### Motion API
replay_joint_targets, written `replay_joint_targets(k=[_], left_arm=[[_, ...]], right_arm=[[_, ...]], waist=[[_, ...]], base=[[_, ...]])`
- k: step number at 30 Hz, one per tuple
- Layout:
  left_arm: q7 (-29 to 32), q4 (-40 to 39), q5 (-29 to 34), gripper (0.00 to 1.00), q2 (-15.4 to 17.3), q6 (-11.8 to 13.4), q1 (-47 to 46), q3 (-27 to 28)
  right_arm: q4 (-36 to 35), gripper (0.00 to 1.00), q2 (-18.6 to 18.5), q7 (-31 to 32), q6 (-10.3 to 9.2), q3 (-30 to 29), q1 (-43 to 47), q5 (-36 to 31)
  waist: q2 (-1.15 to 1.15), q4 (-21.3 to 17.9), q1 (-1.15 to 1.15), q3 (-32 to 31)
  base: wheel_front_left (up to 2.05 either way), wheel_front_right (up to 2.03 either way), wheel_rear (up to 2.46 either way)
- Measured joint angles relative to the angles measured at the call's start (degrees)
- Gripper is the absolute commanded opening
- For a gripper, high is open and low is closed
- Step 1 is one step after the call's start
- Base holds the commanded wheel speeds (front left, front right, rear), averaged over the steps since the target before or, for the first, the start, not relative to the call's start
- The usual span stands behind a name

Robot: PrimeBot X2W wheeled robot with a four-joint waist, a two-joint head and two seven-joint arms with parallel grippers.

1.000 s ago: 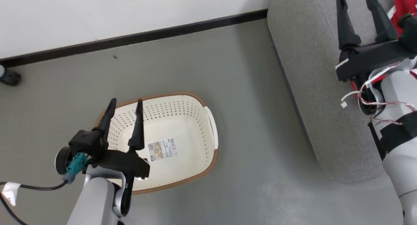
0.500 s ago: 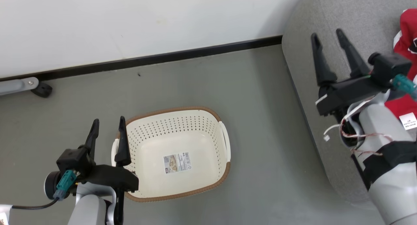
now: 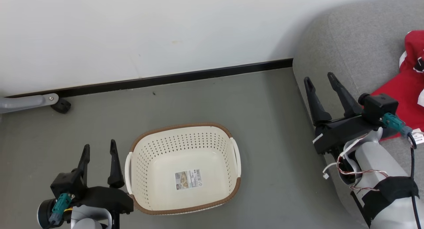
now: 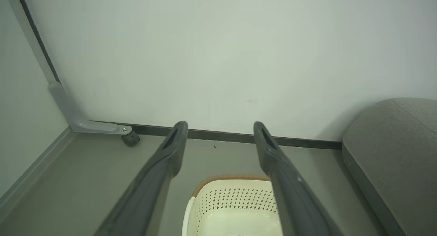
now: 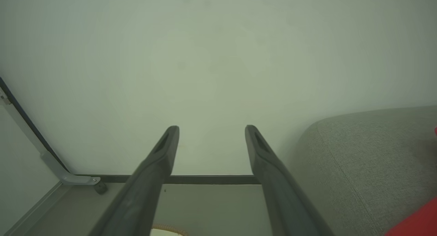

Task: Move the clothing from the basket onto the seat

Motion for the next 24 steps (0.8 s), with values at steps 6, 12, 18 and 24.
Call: replay_joint_targets(k=[6,12,18,24], left_arm=[[0.0,-0.3,0.4,1.0,-0.1,0.7,2.0,0.9],[0.0,-0.7,0.8,1.0,-0.1,1.1,4.6,1.8],[0.0,-3.6,1.6,1.0,-0.3,2.6,8.7,2.1],[0.0,-4.3,1.6,1.0,-0.4,3.0,9.1,3.1]], right_arm=[[-0.7,1.0,0.9,0.0,0.0,0.6,2.7,0.0],[-1.2,1.0,2.0,0.0,0.0,0.8,6.3,0.0],[-2.1,1.0,2.4,0.0,0.0,1.1,9.5,-0.1],[-2.4,1.0,2.4,0.0,-0.03,1.1,10.9,-1.2]], waist=[[0.0,0.7,0.01,-1.7],[0.0,1.2,0.0,-3.6],[0.01,1.4,0.0,-5.2],[0.01,1.3,0.0,-5.7]], base=[[0.0,0.0,0.0],[0.0,0.0,0.0],[0.0,0.0,0.0],[0.0,0.0,0.0]])
